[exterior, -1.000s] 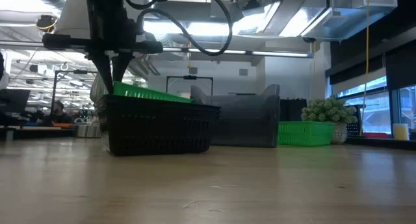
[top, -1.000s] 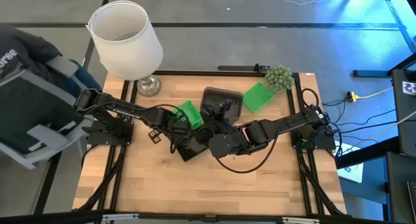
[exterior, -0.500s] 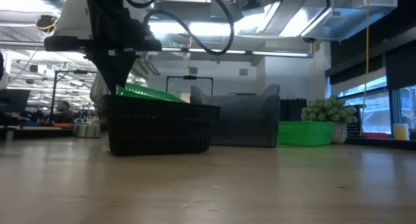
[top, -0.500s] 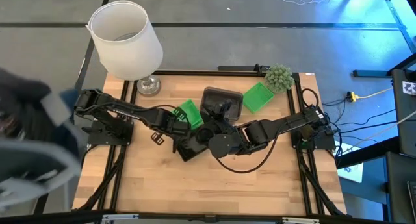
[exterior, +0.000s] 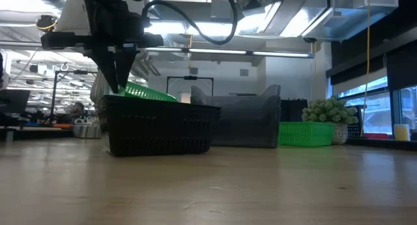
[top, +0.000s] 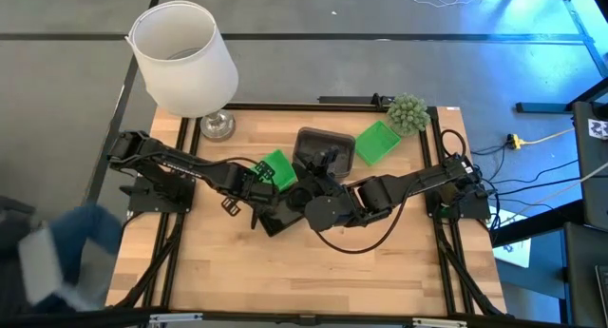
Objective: Stack baskets by color
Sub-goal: Stack the left green basket on top of the middle green basket
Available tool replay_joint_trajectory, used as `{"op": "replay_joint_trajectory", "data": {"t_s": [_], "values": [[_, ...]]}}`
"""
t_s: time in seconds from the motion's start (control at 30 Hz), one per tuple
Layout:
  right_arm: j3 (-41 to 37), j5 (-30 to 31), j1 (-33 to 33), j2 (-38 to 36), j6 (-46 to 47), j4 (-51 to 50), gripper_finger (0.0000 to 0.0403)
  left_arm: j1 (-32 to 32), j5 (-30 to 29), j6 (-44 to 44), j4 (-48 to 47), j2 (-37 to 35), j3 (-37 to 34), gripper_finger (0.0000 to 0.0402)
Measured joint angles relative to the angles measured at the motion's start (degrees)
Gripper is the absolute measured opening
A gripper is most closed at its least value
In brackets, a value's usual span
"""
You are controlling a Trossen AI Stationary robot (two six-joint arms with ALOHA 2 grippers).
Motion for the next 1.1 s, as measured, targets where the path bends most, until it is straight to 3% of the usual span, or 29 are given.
{"op": "replay_joint_trajectory", "data": {"t_s": [0.2,1.0,1.1], "values": [[0.00,0.00,0.00,0.00,0.00,0.01,0.0162,-0.04,0.60,-0.38,0.07,0.02,0.00,0.0005],[0.02,0.00,0.00,0.00,-0.01,0.03,0.0162,0.00,0.17,-10.42,2.29,0.04,0.00,0.0054],[0.02,0.00,0.00,0.00,-0.01,0.03,0.0162,0.25,2.23,-12.90,2.32,0.04,0.00,0.0054]]}}
